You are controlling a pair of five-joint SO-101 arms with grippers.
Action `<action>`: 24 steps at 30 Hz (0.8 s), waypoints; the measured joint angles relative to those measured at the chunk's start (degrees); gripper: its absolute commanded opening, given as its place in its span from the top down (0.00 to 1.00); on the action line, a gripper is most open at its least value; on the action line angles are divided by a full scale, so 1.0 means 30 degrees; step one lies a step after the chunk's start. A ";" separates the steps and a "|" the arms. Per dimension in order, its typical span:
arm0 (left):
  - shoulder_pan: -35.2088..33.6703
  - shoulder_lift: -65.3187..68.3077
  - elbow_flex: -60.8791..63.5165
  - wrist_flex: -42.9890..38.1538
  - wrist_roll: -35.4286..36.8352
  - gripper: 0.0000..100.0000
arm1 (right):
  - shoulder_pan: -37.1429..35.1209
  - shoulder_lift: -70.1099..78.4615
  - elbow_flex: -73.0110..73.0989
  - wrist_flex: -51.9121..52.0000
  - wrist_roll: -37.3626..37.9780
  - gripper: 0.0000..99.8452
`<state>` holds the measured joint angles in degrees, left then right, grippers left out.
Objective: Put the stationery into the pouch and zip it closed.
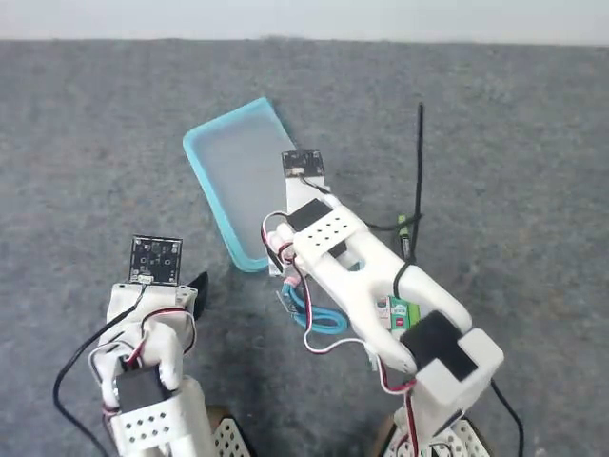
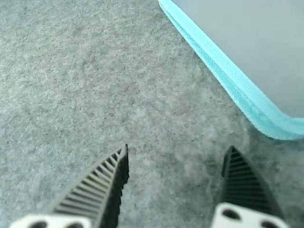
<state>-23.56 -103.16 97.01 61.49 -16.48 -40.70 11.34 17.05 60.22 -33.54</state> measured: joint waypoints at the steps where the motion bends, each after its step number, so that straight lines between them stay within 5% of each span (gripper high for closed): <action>1: 0.0000 0.0000 0.0000 0.0000 0.0000 0.69 | 0.0000 0.0205 0.0000 -0.0117 -0.0205 0.83; 12: 0.0000 0.0000 0.0000 0.0000 0.0000 0.69 | -0.0029 0.0586 -0.0029 -0.0264 -0.0469 0.87; 24: 0.0000 0.0000 0.0000 0.0000 0.0000 0.69 | -0.0029 0.0586 0.0088 -0.0264 0.1201 0.80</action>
<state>-23.56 -103.16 97.01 61.49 -16.48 -40.79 13.10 17.32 59.43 -29.93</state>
